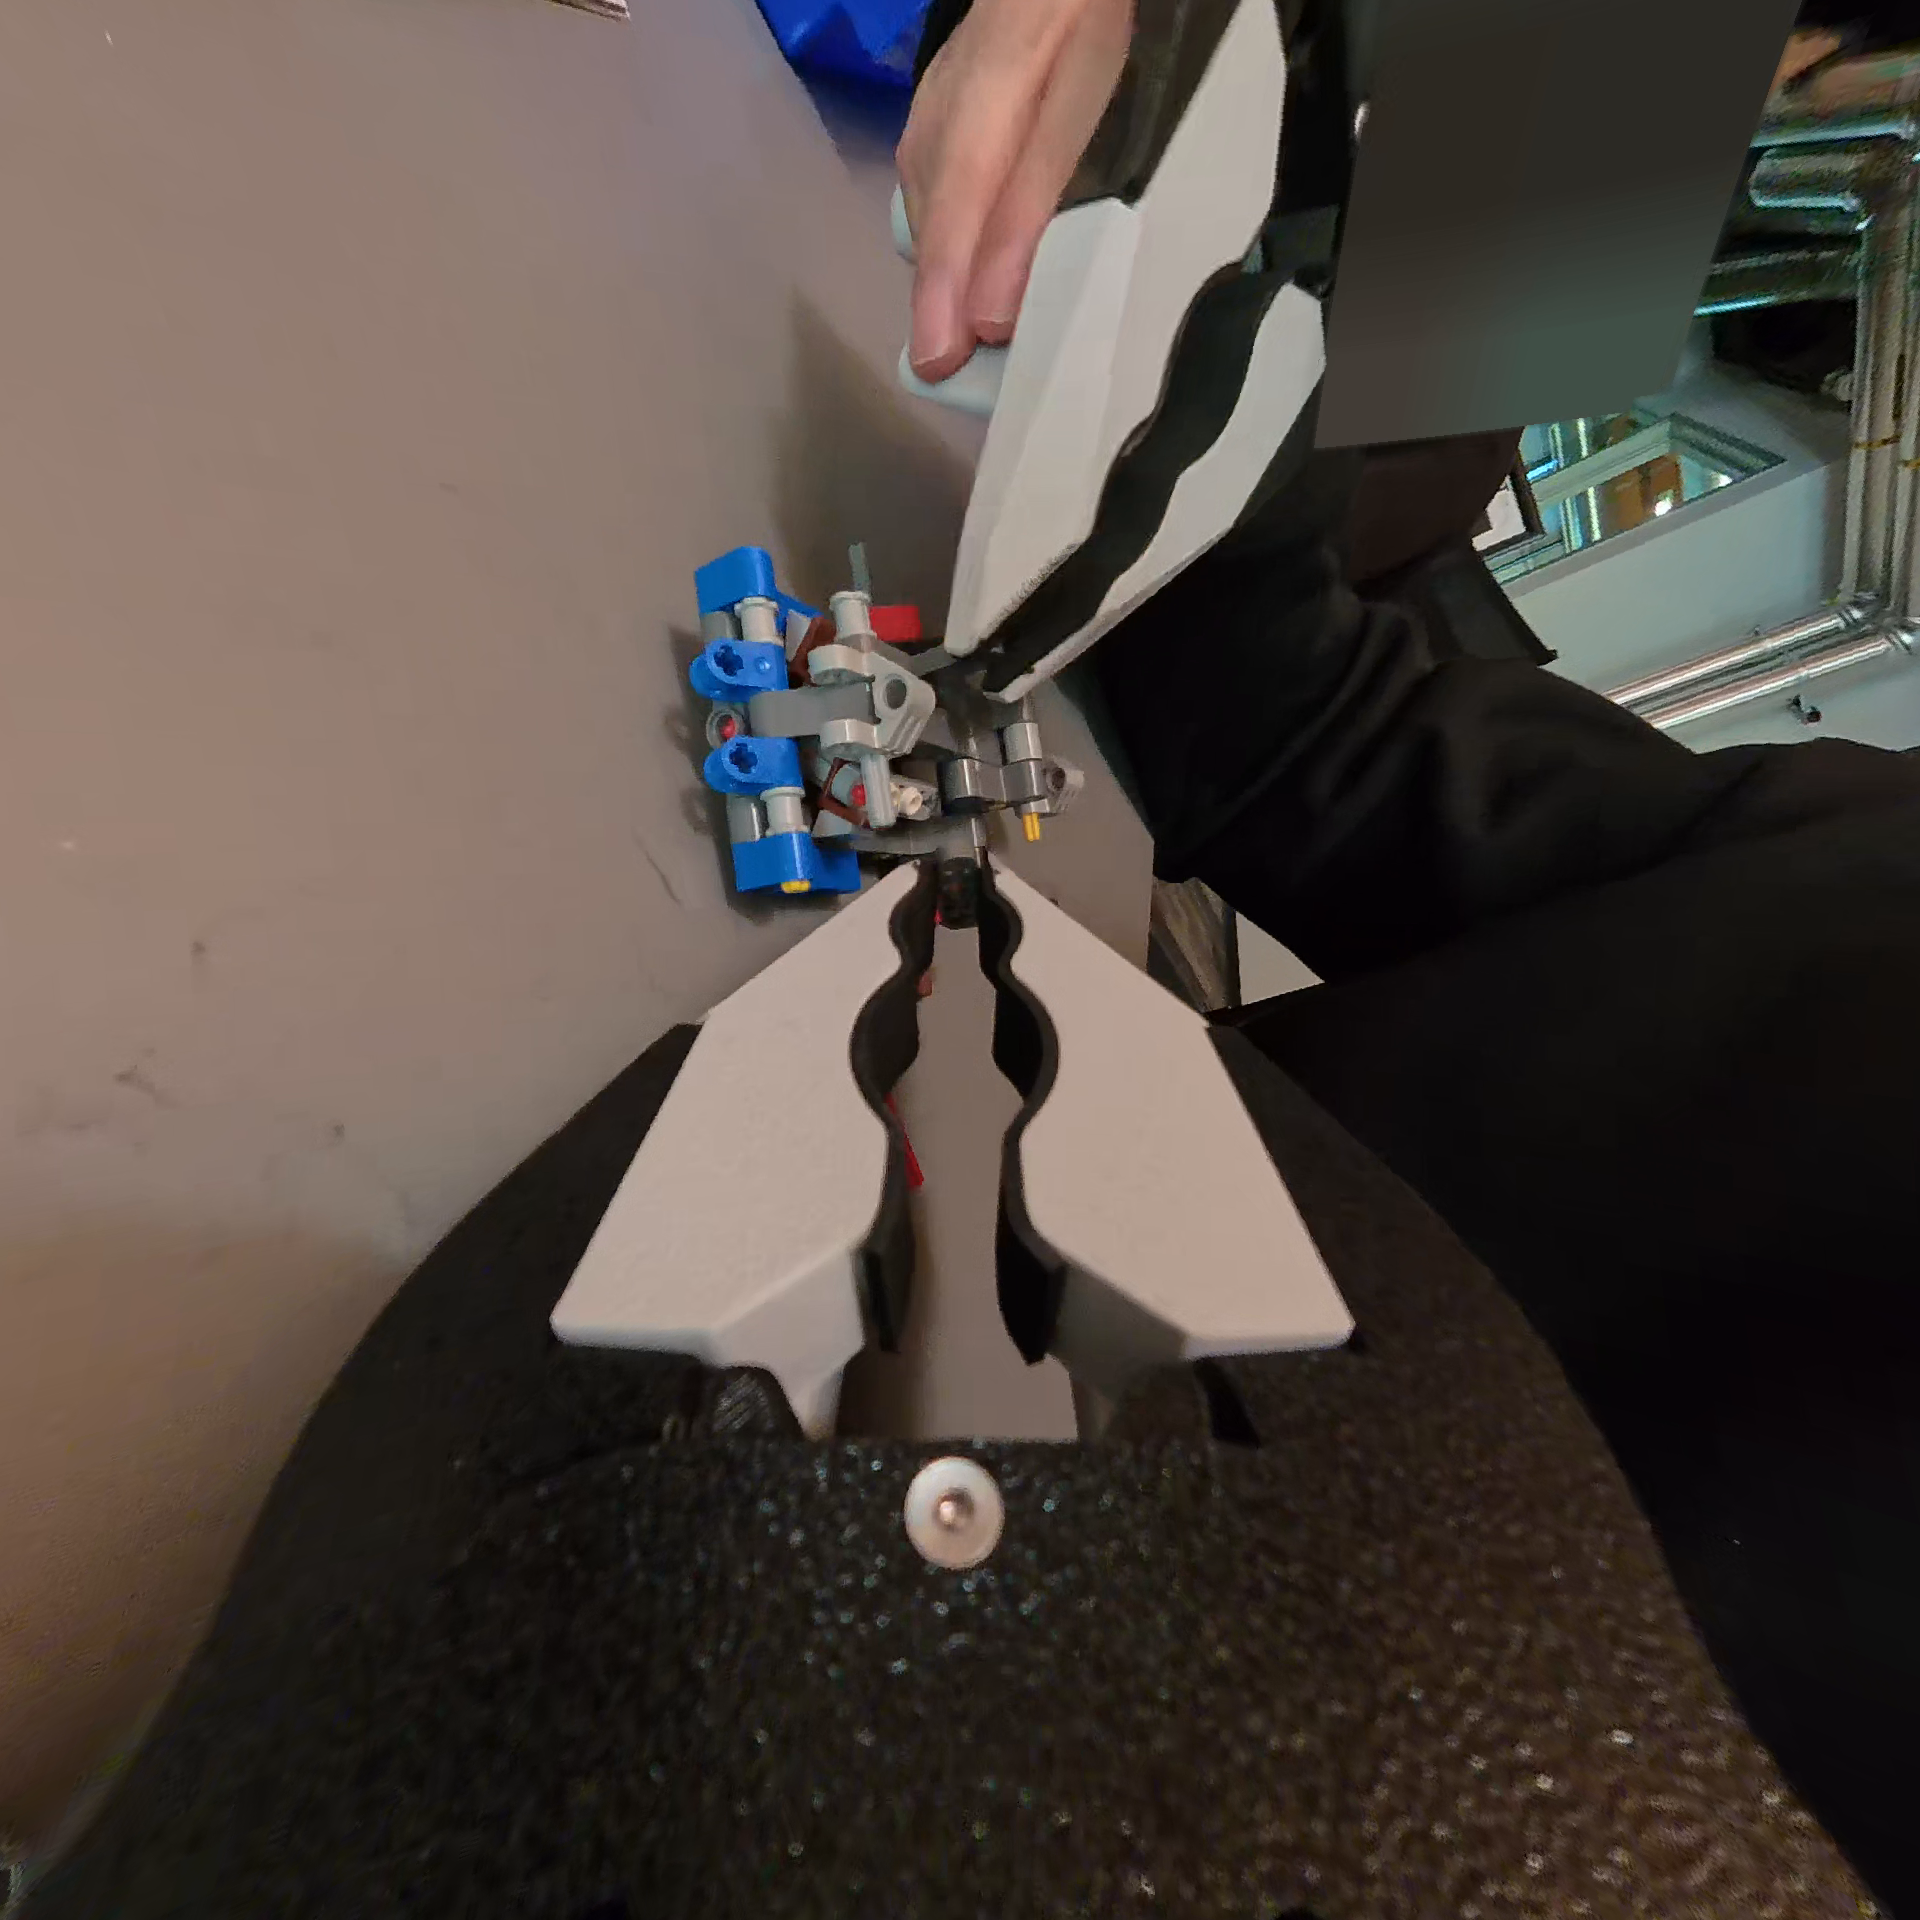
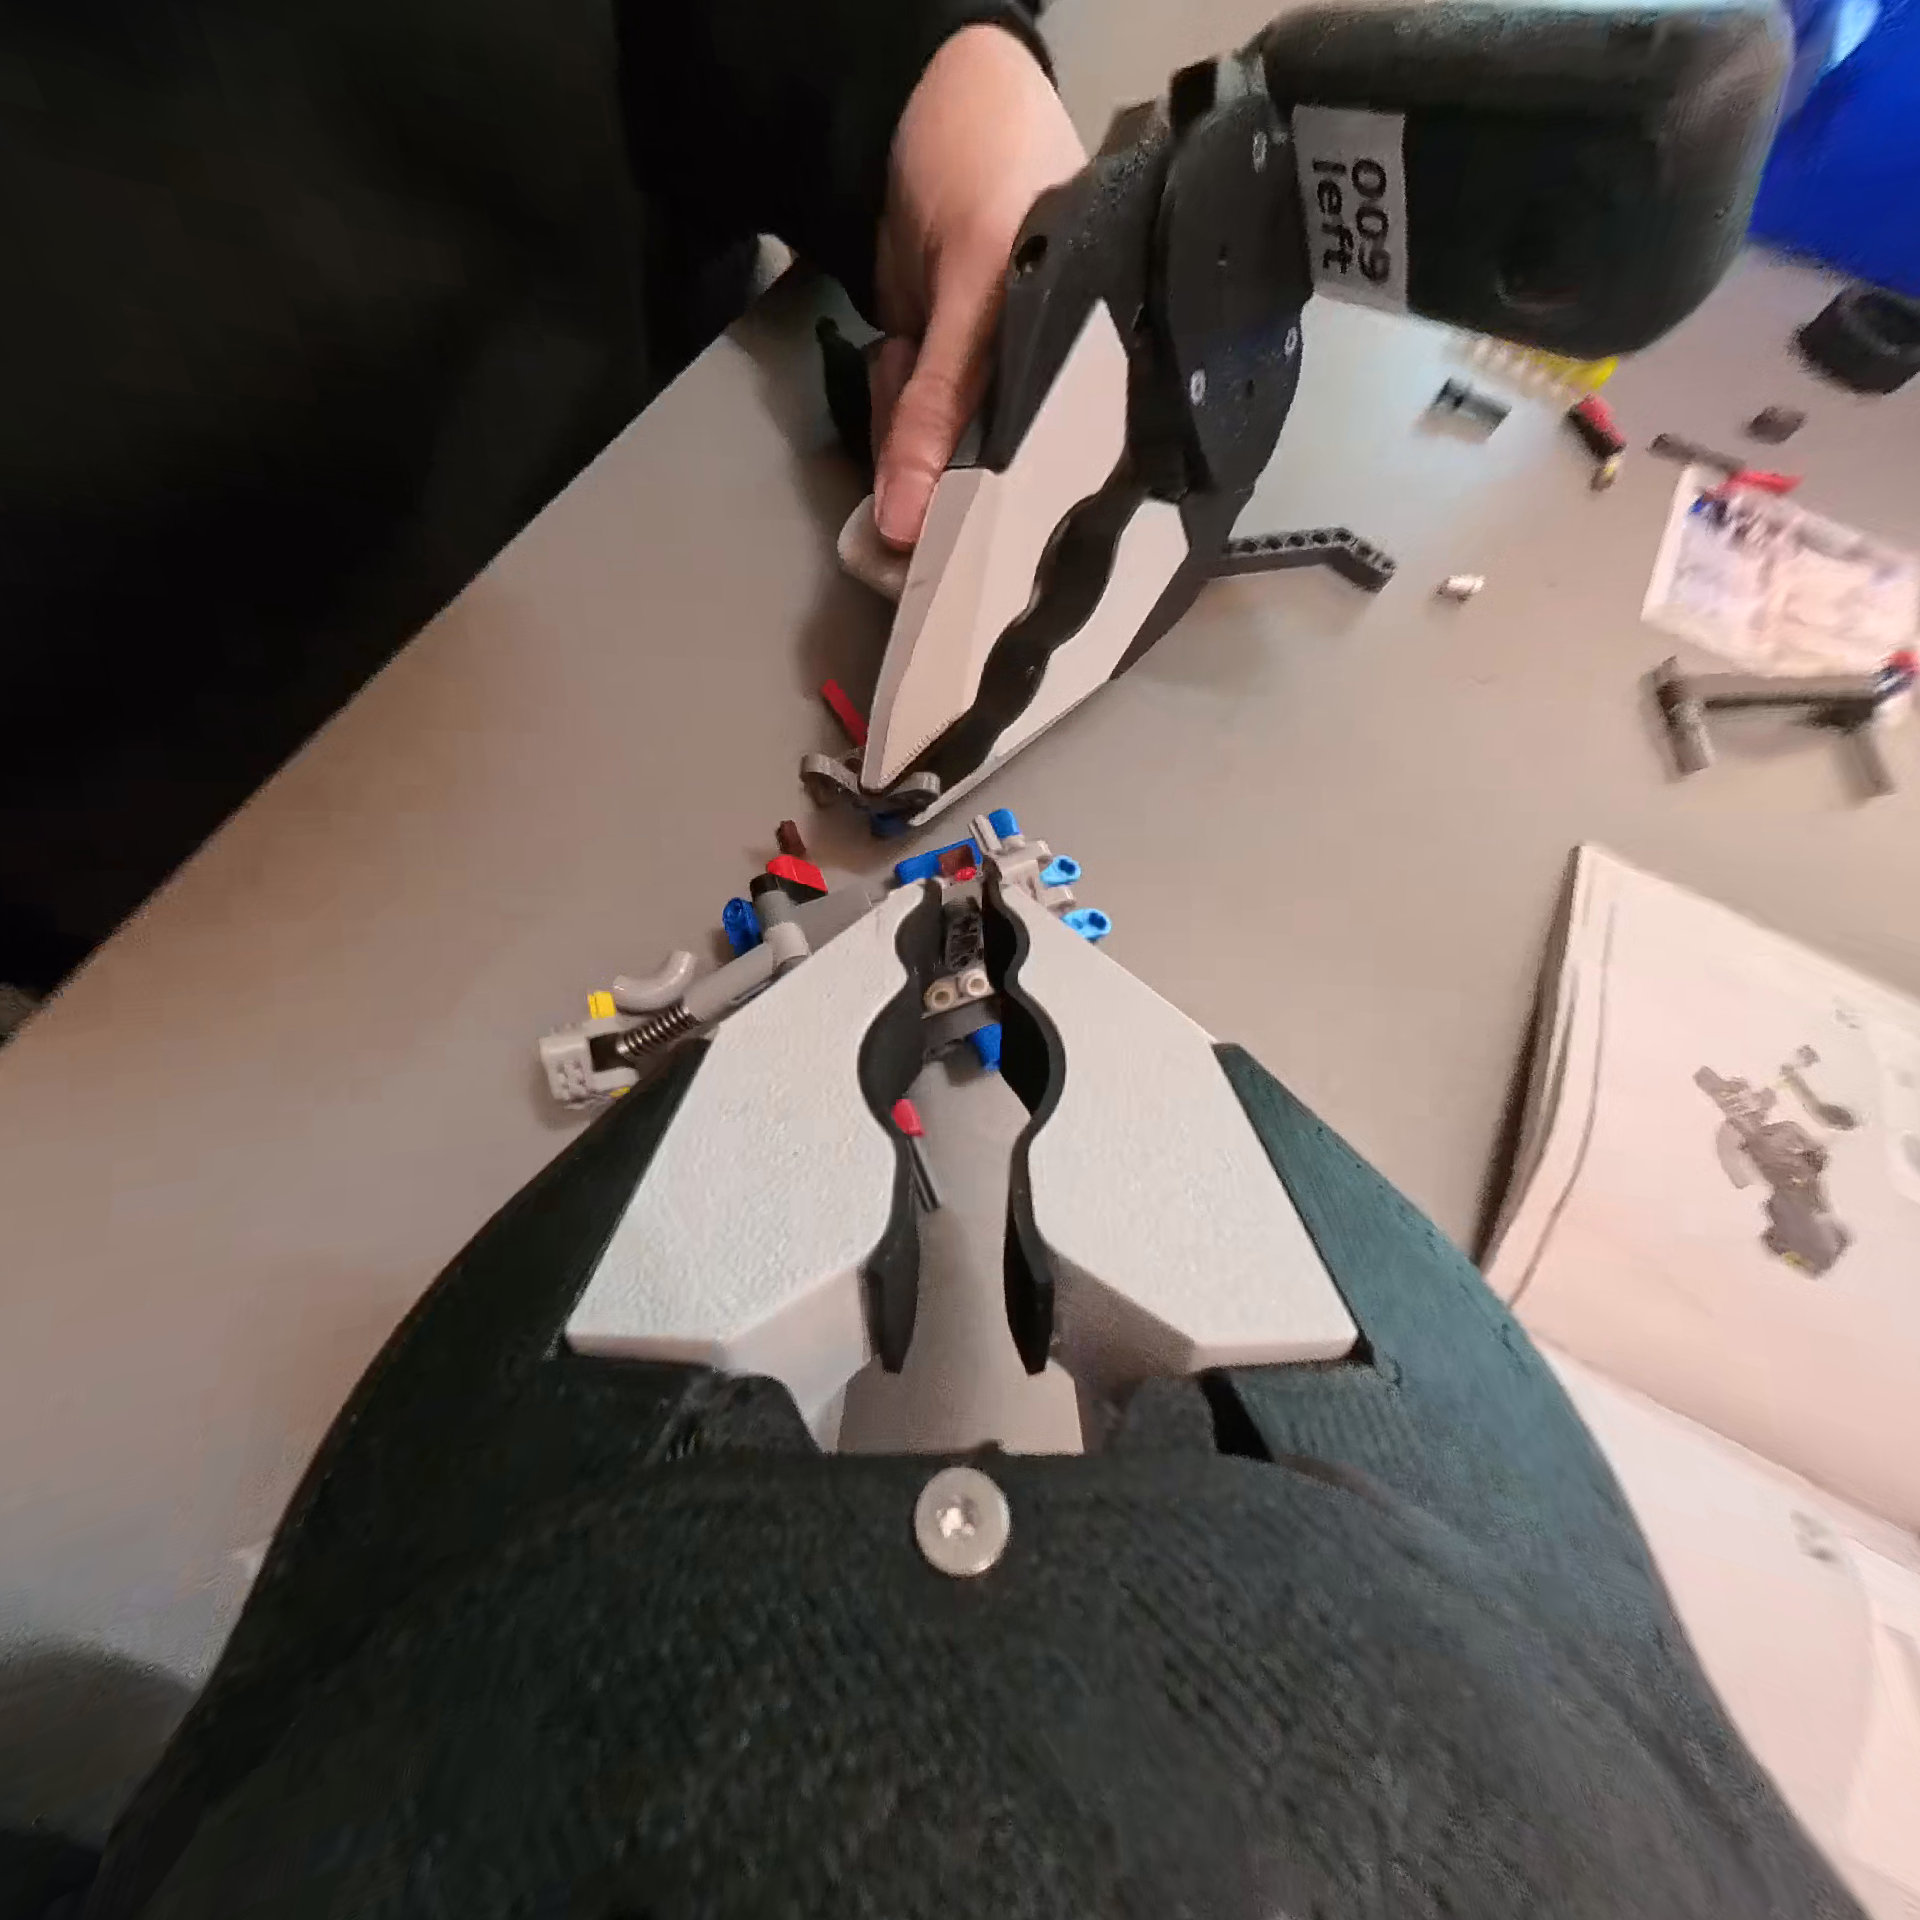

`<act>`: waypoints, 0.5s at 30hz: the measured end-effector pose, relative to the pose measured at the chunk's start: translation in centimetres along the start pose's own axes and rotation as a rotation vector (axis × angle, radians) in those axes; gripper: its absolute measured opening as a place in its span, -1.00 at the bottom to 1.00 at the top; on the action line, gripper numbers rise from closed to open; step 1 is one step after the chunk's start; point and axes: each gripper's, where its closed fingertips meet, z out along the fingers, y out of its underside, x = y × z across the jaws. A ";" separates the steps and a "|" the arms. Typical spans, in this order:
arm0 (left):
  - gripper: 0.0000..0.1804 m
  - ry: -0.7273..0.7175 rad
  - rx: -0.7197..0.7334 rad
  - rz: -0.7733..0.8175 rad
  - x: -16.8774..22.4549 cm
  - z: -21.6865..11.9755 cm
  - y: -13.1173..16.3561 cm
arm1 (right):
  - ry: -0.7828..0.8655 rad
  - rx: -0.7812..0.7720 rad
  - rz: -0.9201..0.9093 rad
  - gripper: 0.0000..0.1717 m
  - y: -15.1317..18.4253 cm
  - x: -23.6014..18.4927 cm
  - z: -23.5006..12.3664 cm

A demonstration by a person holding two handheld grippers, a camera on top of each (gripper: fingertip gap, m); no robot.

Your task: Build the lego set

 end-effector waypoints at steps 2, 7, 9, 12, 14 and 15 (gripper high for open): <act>-0.96 0.008 -0.002 0.003 0.1 0.0 0.0 | -0.054 -0.019 0.165 -0.95 0.0 0.4 -0.1; -0.95 0.015 -0.055 0.031 0.4 0.4 0.8 | -0.171 -0.001 0.872 -0.95 0.1 2.9 -0.2; -0.95 0.022 -0.063 0.036 0.5 0.5 0.8 | -0.248 0.039 0.994 -0.95 -0.4 3.3 0.1; -0.95 0.033 -0.052 0.040 0.7 0.4 0.6 | -0.252 0.087 1.069 -1.00 -0.8 4.4 0.5; -0.96 0.047 -0.049 0.042 0.9 0.4 0.6 | -0.256 0.151 1.079 -0.96 -1.8 5.0 0.2; -0.96 0.051 -0.049 0.046 1.0 0.4 0.6 | -0.239 0.157 1.081 -0.87 -1.8 5.3 0.2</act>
